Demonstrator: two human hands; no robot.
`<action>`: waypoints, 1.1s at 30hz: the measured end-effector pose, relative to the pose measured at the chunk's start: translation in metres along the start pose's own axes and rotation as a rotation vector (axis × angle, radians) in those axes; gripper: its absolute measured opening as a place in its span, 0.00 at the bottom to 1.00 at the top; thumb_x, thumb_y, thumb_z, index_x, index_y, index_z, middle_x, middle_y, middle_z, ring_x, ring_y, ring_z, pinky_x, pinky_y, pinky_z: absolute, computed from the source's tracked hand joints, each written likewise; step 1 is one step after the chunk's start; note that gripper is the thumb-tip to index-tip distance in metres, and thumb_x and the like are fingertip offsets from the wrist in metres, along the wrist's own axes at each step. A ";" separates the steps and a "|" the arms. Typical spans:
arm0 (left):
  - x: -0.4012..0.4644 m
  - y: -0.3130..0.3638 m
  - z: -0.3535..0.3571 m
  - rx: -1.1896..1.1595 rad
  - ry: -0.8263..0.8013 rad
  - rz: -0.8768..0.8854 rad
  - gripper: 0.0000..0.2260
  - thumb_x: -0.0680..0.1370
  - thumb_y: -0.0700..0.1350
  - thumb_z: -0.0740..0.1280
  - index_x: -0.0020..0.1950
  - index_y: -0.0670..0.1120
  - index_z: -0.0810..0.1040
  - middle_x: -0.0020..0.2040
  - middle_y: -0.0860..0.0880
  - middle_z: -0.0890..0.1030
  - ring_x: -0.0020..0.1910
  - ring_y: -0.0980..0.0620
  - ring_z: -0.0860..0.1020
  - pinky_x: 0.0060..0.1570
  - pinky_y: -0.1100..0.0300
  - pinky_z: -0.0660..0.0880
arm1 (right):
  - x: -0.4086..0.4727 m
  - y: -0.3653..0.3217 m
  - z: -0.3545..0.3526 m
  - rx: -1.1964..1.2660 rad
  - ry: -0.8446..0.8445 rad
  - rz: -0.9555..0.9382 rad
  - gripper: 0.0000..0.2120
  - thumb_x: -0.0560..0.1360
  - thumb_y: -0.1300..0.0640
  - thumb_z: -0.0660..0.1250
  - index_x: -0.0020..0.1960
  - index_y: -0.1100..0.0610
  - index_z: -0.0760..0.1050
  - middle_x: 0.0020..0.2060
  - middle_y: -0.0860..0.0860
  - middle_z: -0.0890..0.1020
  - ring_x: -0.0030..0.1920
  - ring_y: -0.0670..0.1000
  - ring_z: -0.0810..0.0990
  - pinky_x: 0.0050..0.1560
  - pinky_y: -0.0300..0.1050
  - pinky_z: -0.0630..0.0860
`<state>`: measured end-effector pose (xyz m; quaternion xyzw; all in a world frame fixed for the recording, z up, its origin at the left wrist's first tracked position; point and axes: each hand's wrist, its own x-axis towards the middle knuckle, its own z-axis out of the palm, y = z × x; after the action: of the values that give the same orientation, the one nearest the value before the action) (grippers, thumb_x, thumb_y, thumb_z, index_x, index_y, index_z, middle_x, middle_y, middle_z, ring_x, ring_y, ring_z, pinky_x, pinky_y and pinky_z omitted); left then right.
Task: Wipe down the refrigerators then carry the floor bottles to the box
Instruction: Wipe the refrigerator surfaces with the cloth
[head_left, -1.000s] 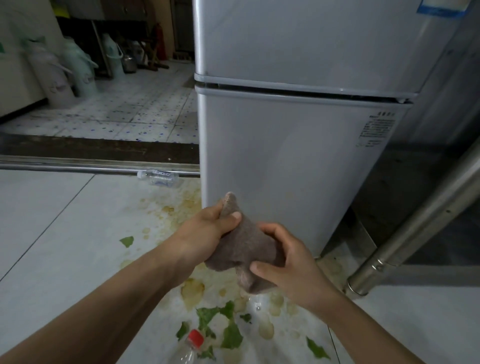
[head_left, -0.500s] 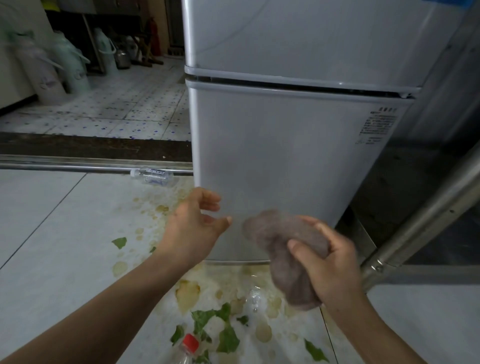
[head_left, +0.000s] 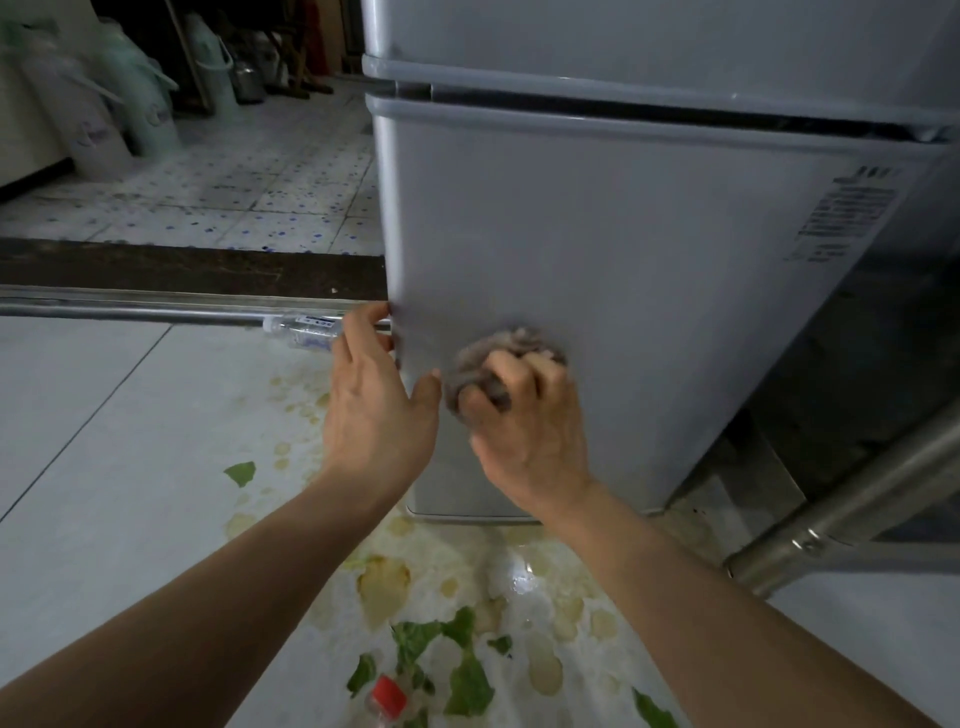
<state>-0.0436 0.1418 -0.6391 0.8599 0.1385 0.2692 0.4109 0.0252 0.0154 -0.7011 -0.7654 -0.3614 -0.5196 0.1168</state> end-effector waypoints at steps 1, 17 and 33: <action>0.002 -0.001 0.001 -0.002 0.014 0.000 0.25 0.73 0.43 0.69 0.65 0.52 0.60 0.60 0.50 0.70 0.55 0.48 0.73 0.51 0.48 0.74 | -0.014 0.002 0.004 -0.012 -0.041 -0.055 0.12 0.68 0.63 0.66 0.48 0.51 0.70 0.55 0.52 0.67 0.50 0.56 0.67 0.50 0.50 0.68; 0.006 -0.014 0.017 0.030 0.109 0.009 0.21 0.75 0.48 0.68 0.60 0.55 0.58 0.55 0.49 0.73 0.51 0.48 0.75 0.46 0.49 0.75 | -0.040 0.050 -0.035 -0.084 -0.027 0.112 0.13 0.74 0.62 0.67 0.56 0.55 0.70 0.61 0.58 0.66 0.58 0.62 0.69 0.58 0.55 0.74; -0.002 -0.027 0.034 -0.013 0.106 0.029 0.24 0.75 0.47 0.68 0.64 0.54 0.58 0.57 0.46 0.70 0.53 0.47 0.73 0.50 0.45 0.76 | -0.050 0.075 -0.053 -0.022 0.095 0.538 0.12 0.76 0.65 0.63 0.57 0.58 0.67 0.55 0.69 0.70 0.52 0.65 0.72 0.53 0.50 0.72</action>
<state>-0.0262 0.1364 -0.6781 0.8437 0.1459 0.3212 0.4046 0.0278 -0.0892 -0.7075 -0.8097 -0.1333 -0.5092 0.2594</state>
